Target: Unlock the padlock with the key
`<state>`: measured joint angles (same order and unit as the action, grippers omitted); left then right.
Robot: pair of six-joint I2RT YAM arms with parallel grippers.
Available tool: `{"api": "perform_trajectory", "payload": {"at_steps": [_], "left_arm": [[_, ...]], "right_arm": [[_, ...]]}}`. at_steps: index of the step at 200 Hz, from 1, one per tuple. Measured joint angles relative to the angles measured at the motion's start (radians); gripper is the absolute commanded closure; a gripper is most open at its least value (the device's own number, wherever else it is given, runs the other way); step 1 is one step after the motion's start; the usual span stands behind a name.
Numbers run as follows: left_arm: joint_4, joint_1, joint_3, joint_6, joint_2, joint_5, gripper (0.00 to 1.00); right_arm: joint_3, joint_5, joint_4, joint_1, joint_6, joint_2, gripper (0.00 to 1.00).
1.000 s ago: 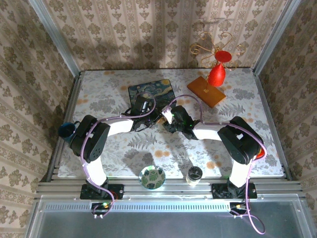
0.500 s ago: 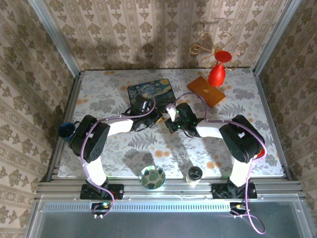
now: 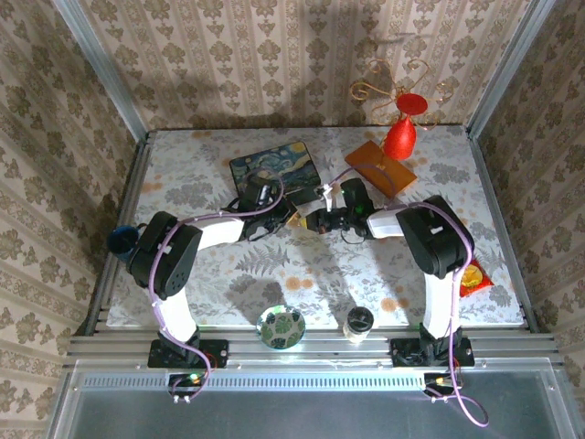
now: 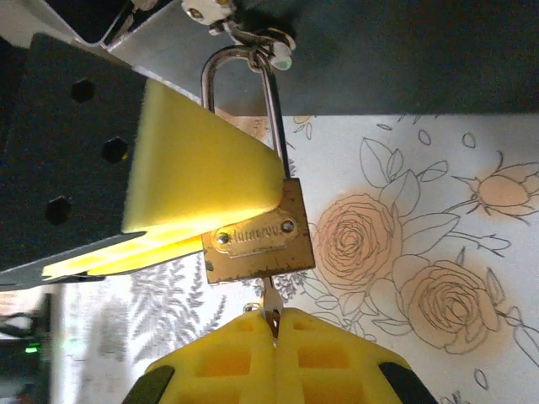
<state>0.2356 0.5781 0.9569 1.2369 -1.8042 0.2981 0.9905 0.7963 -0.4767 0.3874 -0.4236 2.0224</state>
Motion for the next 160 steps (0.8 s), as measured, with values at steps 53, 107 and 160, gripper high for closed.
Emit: {"api": "perform_trajectory", "payload": {"at_steps": [53,107,160], "left_arm": [[0.014,-0.003,-0.003,0.014,0.0,0.002,1.0],[0.075,-0.01,-0.024,0.037,0.0,0.03,0.72],[0.11,0.023,-0.039,0.059,0.0,0.151,0.7]], "right_arm": [[0.004,0.208,-0.233,-0.053,-0.315,0.109,1.0],[0.006,0.258,-0.339,-0.072,-0.5,0.14,1.0],[0.014,0.214,-0.384,-0.085,-0.568,0.144,1.0]]}}
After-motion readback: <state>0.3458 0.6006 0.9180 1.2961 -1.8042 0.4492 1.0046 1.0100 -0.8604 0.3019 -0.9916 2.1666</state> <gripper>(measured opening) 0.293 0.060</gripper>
